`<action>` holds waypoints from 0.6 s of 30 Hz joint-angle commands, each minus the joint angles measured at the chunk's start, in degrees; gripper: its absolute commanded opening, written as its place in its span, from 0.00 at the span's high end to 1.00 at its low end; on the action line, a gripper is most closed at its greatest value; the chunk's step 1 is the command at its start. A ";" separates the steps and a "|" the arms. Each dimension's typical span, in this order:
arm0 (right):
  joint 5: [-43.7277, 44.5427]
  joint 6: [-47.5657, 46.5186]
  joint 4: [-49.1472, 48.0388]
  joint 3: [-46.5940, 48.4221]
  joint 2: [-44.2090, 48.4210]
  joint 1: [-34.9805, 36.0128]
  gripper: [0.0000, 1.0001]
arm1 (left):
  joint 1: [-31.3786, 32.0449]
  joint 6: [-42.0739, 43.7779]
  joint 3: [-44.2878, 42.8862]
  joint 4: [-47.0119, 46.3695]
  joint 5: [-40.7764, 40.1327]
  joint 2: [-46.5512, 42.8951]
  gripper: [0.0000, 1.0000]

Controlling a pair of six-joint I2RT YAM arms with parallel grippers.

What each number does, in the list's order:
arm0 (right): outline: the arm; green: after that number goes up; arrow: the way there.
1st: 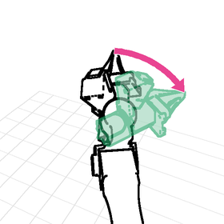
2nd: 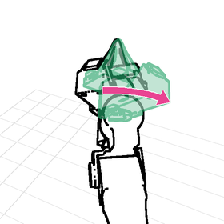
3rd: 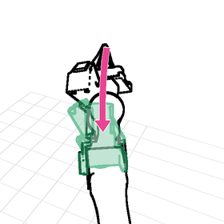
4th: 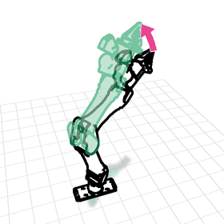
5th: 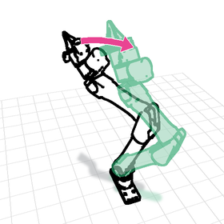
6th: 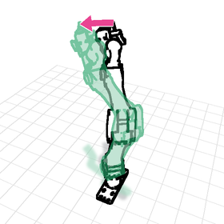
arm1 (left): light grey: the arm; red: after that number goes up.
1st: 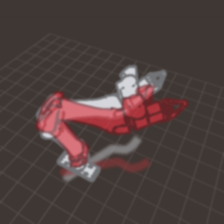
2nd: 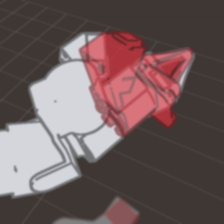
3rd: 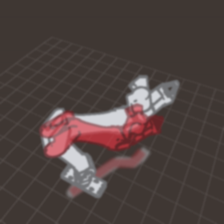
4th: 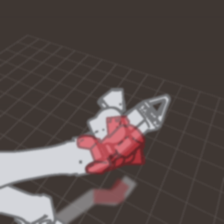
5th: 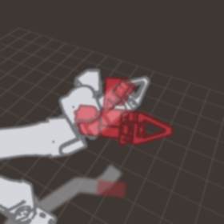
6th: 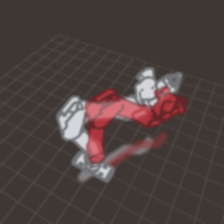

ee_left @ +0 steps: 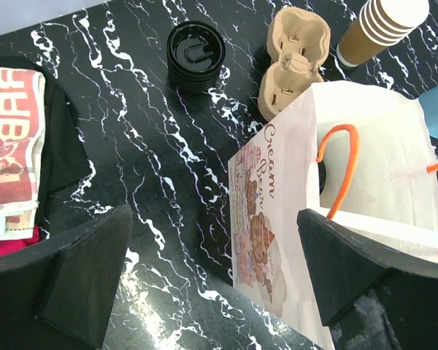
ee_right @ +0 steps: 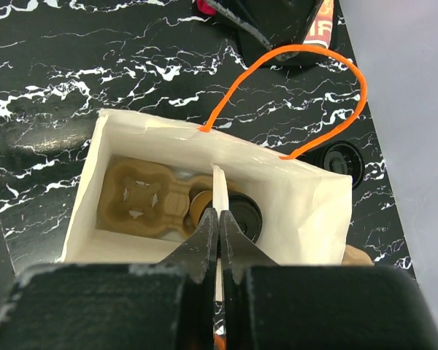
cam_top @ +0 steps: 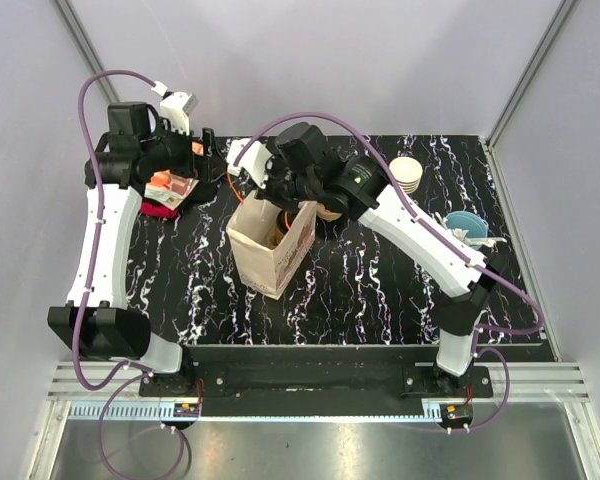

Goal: Pack the takeout coffee

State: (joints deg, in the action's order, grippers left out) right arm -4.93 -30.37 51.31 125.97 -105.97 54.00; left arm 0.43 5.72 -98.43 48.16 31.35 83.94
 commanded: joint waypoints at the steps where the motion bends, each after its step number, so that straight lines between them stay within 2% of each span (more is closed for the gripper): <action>1: 1.68 -0.66 -4.11 -0.28 0.06 0.93 0.93 | -0.34 -0.53 0.00 -3.34 1.96 -1.41 0.01; 8: 2.12 -0.83 -0.69 -0.38 1.12 3.04 0.65 | -0.34 0.08 -0.27 -2.90 1.69 -1.41 0.01; 14: 0.36 0.57 6.42 8.31 1.03 3.48 0.48 | -0.25 0.09 -2.46 -2.11 2.66 -0.18 0.01; 18: 4.65 -0.65 8.89 13.06 2.43 3.48 0.41 | -0.25 0.09 -5.18 -0.88 4.94 0.87 0.01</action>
State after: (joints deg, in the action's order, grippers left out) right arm -3.64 -30.55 57.45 133.84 -106.15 57.21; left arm 0.43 5.72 -99.35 48.05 32.73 84.33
